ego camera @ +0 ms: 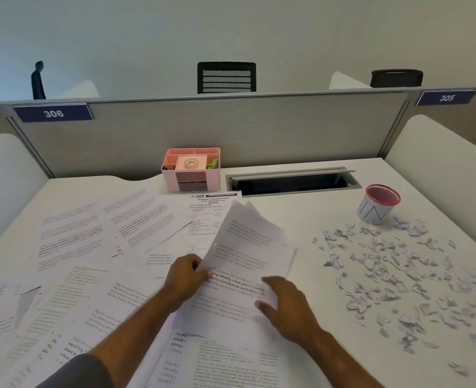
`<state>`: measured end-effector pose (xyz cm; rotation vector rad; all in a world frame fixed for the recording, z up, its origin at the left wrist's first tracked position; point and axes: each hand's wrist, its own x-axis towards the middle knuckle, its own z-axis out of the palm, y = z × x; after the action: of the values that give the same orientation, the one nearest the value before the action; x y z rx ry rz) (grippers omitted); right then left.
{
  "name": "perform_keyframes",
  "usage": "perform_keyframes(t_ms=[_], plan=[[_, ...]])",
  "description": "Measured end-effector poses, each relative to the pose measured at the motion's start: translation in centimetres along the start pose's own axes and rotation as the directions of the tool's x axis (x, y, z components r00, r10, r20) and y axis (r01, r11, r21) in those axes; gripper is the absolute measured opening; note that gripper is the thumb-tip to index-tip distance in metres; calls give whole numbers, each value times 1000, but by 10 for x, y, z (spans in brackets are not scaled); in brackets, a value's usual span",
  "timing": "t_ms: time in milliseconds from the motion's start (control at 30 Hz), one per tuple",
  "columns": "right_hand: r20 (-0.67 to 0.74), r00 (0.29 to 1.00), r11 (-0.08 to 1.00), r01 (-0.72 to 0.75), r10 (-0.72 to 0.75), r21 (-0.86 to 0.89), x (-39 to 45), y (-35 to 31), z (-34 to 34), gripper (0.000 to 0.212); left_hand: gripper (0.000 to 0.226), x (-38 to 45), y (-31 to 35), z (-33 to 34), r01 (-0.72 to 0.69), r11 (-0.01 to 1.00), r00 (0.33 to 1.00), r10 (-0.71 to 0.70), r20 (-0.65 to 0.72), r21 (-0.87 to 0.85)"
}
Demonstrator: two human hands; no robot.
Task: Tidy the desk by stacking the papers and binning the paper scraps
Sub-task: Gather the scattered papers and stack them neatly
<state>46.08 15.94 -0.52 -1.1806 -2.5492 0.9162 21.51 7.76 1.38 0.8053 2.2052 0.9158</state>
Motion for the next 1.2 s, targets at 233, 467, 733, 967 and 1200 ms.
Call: perform_keyframes(t_ms=[233, 467, 733, 967, 1200], plan=[[-81, 925, 734, -238, 371, 636, 18, -11, -28, 67, 38, -34, -9, -33, 49, 866, 999, -39, 31, -498], [162, 982, 445, -189, 99, 875, 26, -33, -44, 41, 50, -56, -7, -27, 63, 723, 996, -2, 89, -688], [99, 971, 459, -192, 220, 867, 35, -30, -37, 27, 29, -57, -25, -38, -17, 904, 998, -9, -60, -426], [84, 957, 471, -212, 279, 856, 34, -32, -24, 23, 52, -61, -119, -125, 90, 956, 976, -30, -214, 277], [105, 960, 489, -224, 259, 843, 30, -46, -5, 20, 146, -69, -163, -152, 410, 693, 912, -325, -250, 593]])
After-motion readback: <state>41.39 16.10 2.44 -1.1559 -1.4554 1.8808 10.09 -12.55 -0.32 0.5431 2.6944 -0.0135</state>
